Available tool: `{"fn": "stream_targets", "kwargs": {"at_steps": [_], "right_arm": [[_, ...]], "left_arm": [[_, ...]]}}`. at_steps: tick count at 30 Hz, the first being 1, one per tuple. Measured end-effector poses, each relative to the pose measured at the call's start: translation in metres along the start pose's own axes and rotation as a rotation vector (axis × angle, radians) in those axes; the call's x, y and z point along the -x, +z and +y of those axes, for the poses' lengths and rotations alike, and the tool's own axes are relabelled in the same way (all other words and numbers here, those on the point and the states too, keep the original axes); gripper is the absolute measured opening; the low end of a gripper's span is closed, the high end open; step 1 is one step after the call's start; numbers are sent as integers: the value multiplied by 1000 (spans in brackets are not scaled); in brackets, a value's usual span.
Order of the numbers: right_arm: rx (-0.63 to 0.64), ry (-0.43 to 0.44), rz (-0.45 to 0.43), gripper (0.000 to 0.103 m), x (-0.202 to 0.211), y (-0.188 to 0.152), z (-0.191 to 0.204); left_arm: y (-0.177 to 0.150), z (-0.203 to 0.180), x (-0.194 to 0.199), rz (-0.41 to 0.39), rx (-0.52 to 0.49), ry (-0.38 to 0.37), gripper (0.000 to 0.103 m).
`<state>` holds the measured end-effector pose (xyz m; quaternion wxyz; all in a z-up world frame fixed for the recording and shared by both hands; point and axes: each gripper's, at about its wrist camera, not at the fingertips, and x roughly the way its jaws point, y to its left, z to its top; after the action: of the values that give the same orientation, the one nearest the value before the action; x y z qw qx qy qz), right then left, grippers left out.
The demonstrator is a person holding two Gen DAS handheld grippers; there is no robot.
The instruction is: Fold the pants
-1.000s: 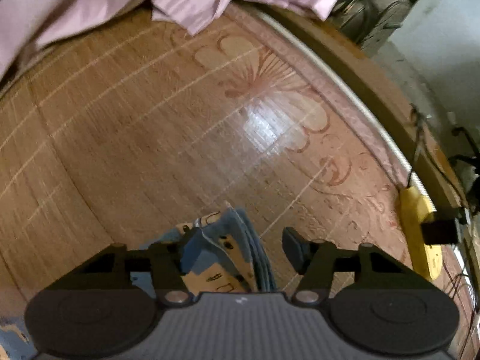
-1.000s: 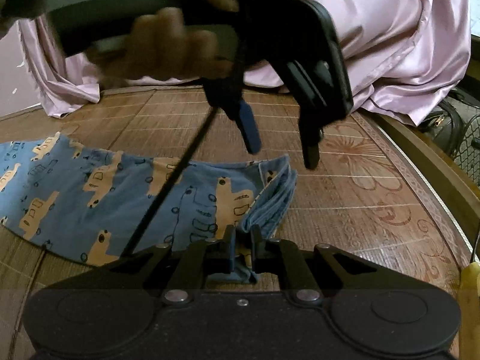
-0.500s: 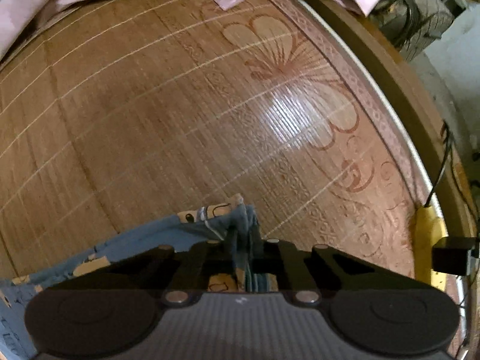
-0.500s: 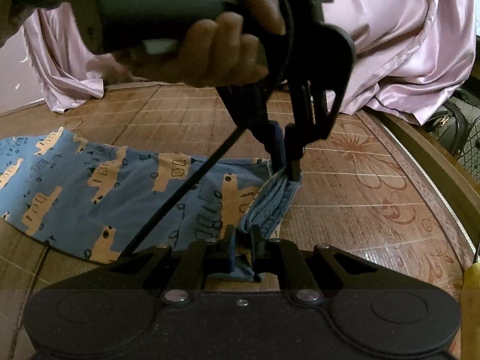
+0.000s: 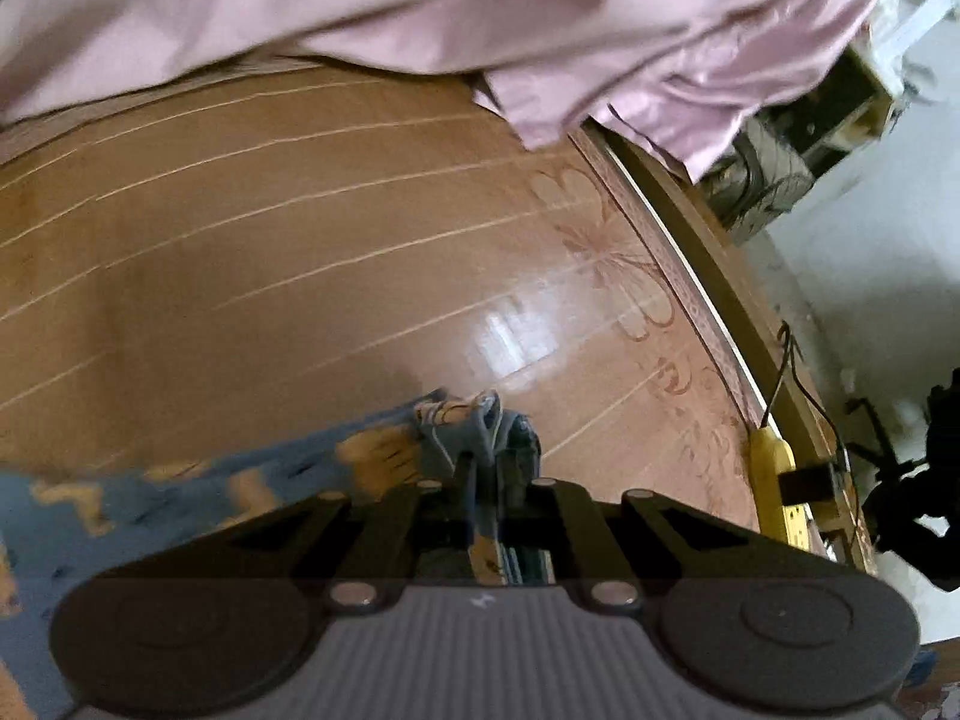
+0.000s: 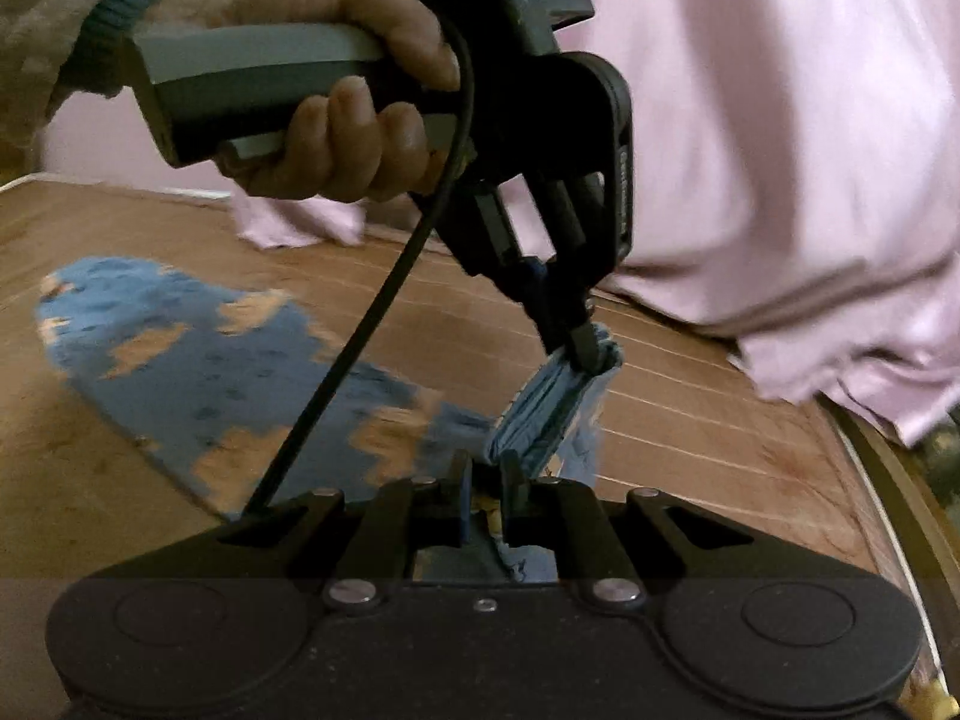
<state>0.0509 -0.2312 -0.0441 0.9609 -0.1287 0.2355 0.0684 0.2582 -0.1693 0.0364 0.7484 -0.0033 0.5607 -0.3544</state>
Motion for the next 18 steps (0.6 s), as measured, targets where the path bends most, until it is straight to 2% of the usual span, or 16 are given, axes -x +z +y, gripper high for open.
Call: {"fn": "stream_targets", "kwargs": {"at_steps": [3,5,11,14,16,17,18], "right_arm": [[66,54,1,6,-2,13,35],[110,92,14,0,-7,18,58],[205,143,90,1,-33,10,108],[197,134,113,15,-38,5,111],[184,111,111,20,-39,5,109],[181,94,109,28,-38,5,107],[176,77,106,33,-38,4,104]], "left_arm": [[-22,38,21,-39,42,2,6],[-38,64,27,-67,76,-4,6],[-79,126,24,-129,107,-9,6],[-90,145,18,-133,135,-17,6],[-95,153,15,-132,166,-16,7],[-98,155,15,-131,176,-19,8],[-100,156,15,-127,184,-22,9]]}}
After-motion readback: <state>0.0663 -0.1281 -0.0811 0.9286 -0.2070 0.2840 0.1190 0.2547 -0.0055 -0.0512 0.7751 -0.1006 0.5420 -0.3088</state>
